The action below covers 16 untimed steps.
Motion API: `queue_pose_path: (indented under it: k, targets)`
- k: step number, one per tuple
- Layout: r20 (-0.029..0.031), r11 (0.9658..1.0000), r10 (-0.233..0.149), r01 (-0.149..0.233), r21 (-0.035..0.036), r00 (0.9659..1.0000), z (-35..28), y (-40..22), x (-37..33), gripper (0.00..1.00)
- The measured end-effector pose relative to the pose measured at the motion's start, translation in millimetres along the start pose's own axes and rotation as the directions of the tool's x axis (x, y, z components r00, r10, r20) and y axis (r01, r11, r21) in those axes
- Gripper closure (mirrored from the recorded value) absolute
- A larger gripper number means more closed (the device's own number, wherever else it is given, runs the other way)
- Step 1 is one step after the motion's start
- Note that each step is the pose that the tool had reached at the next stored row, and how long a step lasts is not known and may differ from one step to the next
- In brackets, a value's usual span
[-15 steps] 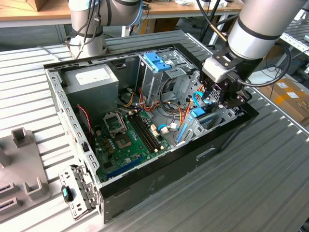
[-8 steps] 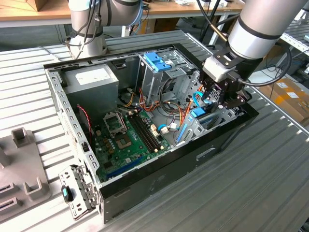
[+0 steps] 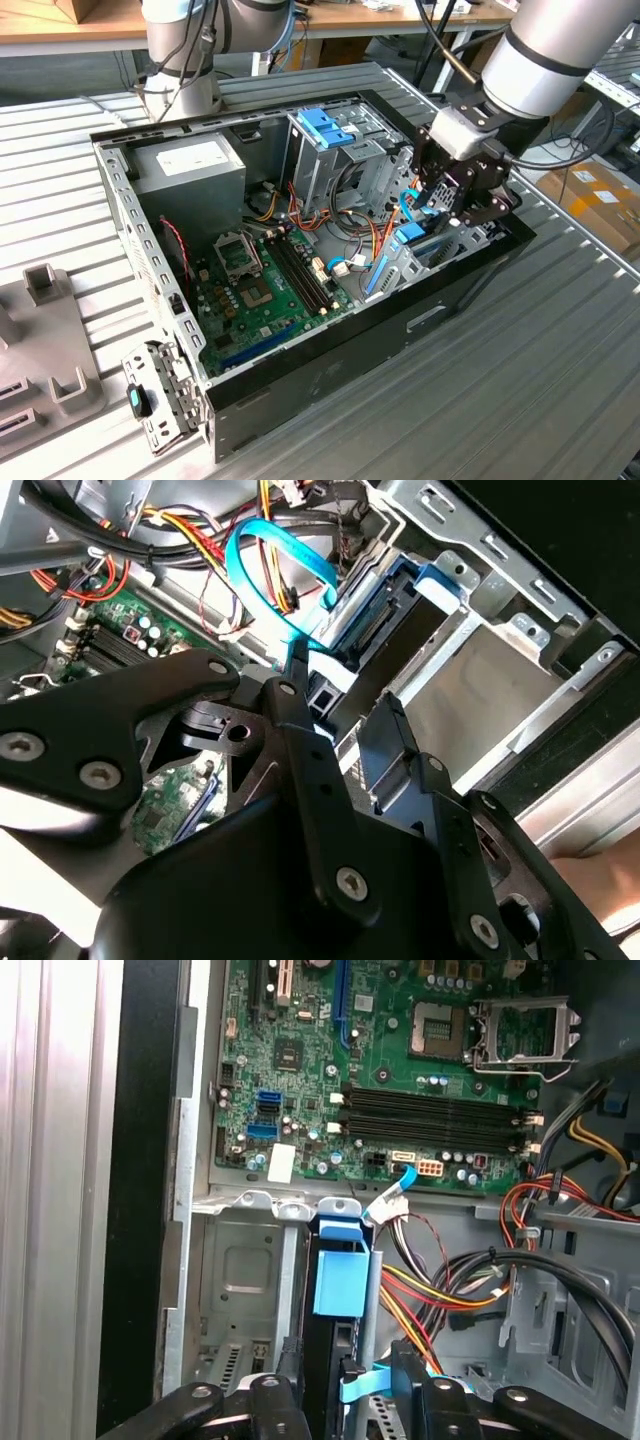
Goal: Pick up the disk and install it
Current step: 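Insert the first disk wire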
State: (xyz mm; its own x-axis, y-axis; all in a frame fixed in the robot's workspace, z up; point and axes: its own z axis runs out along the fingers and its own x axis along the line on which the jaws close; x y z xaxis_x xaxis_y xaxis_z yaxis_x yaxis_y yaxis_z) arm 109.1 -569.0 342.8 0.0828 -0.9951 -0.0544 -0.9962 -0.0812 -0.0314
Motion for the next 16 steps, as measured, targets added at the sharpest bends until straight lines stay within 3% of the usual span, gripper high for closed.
queue_pose_path:
  k: [1, 2, 3, 4, 8, 11, 16]
  targets:
    - [-0.0009, 1.0000, 0.000, 0.000, -0.0086, 1.0000, -2.9, -0.1, -0.2, 0.52]
    - [-0.0033, 0.9998, 0.001, -0.001, -0.0215, 1.0000, -7.5, -0.3, -0.5, 0.52]
    - [-0.0092, 0.9995, 0.001, -0.002, -0.0313, 1.0000, -7.9, -0.3, -0.5, 0.52]
    - [-0.0119, 0.9994, 0.002, -0.002, -0.0336, 0.9999, -8.1, -0.2, -0.4, 0.52]
    - [-0.0120, 0.9994, 0.001, -0.002, -0.0339, 0.9999, -8.1, -1.1, -0.5, 0.52]
    - [-0.0120, 0.9994, 0.001, -0.002, -0.0338, 0.9999, -7.8, -11.0, 0.4, 0.52]
    - [-0.0120, 0.9994, 0.001, -0.002, -0.0338, 0.9999, -7.5, -21.4, 1.2, 0.52]
